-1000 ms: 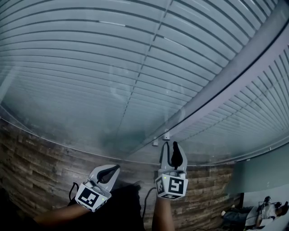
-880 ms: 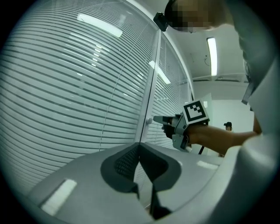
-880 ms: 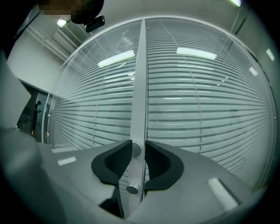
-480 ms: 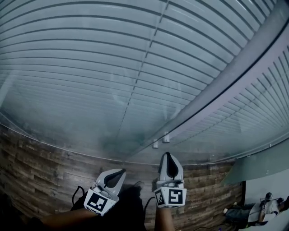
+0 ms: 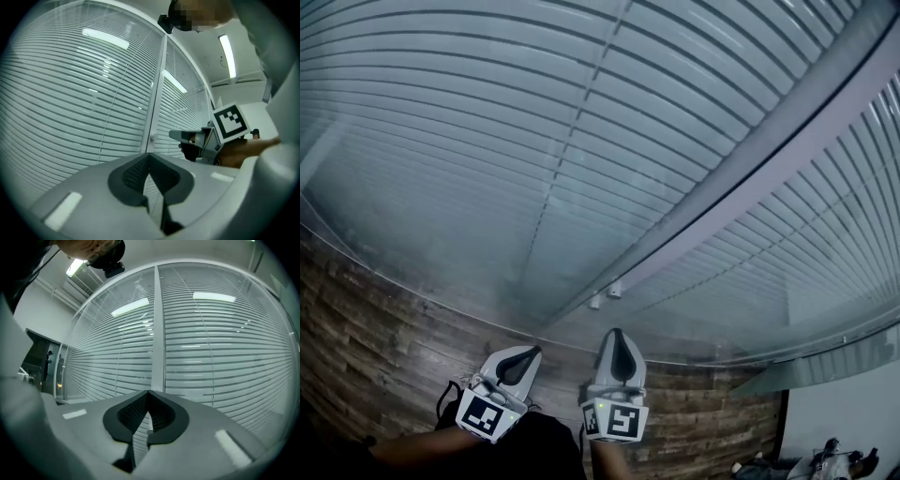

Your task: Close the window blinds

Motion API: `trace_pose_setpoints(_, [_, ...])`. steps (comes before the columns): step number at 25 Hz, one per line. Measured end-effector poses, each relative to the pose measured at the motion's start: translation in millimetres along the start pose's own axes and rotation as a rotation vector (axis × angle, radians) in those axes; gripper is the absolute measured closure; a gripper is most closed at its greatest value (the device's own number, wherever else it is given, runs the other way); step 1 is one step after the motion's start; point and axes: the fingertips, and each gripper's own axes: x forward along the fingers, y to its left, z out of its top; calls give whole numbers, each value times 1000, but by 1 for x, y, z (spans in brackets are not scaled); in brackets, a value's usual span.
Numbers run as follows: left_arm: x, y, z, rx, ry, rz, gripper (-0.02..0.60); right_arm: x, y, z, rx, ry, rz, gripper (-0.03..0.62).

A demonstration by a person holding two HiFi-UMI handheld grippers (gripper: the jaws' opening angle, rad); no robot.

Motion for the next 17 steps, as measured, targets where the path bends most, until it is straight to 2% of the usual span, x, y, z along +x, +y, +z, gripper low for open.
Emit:
trace_pose_setpoints(4, [8, -11, -1, 11, -8, 63, 581, -1, 3, -5, -6, 12, 79, 594])
trace_pose_setpoints(7, [13, -23, 0, 8, -29, 75, 581, -5, 4, -8, 12, 11, 132, 594])
trace_pose_setpoints(11, [14, -32, 4, 16, -54, 102, 581, -12, 8, -11, 9, 17, 171, 594])
trace_pose_setpoints(17, [28, -33, -9, 27, -55, 135, 581, -6, -4, -25, 23, 40, 197, 594])
